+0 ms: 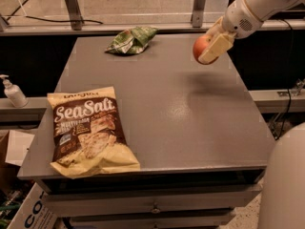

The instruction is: Move apple near green jalapeno chip bag

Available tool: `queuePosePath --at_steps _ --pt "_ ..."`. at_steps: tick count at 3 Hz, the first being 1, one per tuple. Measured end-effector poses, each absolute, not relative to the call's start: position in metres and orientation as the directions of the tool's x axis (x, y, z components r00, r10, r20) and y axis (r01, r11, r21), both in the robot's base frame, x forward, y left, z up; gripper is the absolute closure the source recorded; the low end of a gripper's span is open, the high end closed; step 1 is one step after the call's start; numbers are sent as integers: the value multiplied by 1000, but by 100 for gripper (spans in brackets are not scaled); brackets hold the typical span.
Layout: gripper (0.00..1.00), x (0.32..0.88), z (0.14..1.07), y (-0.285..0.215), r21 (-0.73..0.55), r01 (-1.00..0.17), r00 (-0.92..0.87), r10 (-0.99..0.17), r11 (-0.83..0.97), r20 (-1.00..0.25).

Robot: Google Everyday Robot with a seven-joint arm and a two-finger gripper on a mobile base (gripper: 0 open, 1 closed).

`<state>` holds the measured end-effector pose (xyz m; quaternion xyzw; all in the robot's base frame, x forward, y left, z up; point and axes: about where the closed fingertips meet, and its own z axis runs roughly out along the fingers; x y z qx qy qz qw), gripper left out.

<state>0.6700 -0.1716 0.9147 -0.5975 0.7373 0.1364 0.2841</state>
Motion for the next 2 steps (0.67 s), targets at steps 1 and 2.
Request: queuePosePath --at_steps 1,2 --pt "100 697 914 -152 -114 -960 -129 -763 257 -634" --pt "100 719 905 -130 -106 -960 -134 -760 258 -636"
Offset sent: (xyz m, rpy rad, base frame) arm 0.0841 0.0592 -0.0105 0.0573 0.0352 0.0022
